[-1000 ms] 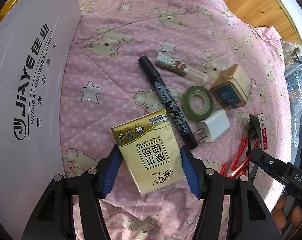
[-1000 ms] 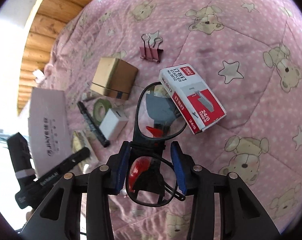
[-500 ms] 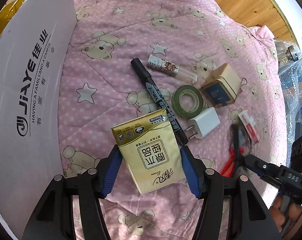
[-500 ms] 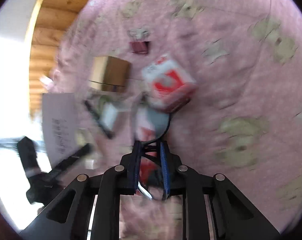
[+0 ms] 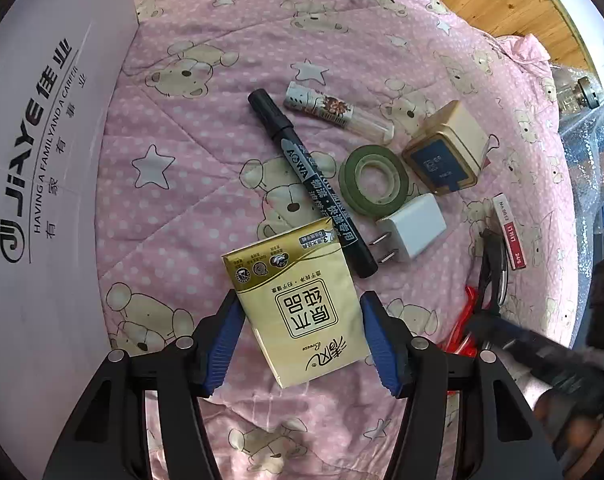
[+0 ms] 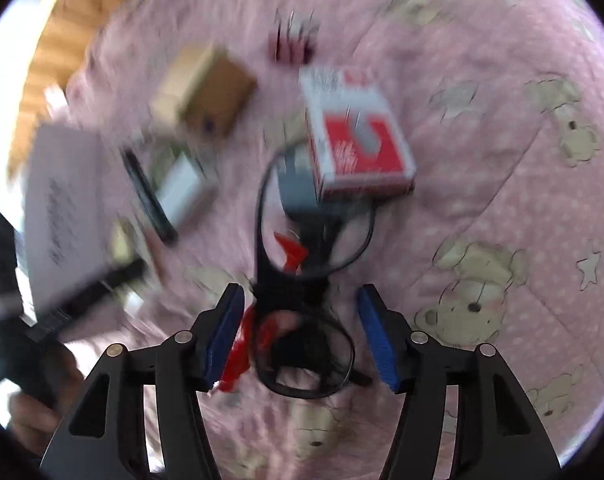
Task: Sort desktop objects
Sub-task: 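Grasp the red figure toy under the glasses with the right tool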
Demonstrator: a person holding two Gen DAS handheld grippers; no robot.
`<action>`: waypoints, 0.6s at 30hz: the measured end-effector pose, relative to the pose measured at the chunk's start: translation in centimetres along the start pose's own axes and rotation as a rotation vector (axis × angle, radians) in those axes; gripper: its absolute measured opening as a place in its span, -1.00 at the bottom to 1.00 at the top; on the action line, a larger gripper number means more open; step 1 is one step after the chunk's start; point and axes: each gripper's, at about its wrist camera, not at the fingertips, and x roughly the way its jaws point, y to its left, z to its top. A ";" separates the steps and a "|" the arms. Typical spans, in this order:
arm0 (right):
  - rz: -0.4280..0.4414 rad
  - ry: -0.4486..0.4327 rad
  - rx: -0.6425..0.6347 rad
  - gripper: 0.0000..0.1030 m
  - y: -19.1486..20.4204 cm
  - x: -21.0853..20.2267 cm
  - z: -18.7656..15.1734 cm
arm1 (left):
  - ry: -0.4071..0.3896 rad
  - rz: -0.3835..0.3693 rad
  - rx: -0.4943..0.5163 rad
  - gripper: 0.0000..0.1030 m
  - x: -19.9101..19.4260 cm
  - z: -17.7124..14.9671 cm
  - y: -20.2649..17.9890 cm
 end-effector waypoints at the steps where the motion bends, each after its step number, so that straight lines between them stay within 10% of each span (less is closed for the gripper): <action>1: -0.026 -0.016 -0.017 -0.02 0.0 -0.4 -0.2 | -0.001 -0.001 0.003 0.17 0.0 0.0 0.0; 7: -0.100 -0.162 -0.012 -0.02 -0.4 -4.9 -1.0 | 0.009 -0.014 0.008 0.17 0.4 0.2 -0.2; 13: 0.215 0.050 0.014 -0.17 1.2 -3.5 -2.7 | 0.006 -0.033 0.022 0.17 0.3 0.1 -0.9; 18: 0.181 0.118 0.071 -0.27 0.8 0.6 -3.7 | -0.002 -0.036 0.021 0.17 -0.3 -0.4 -0.9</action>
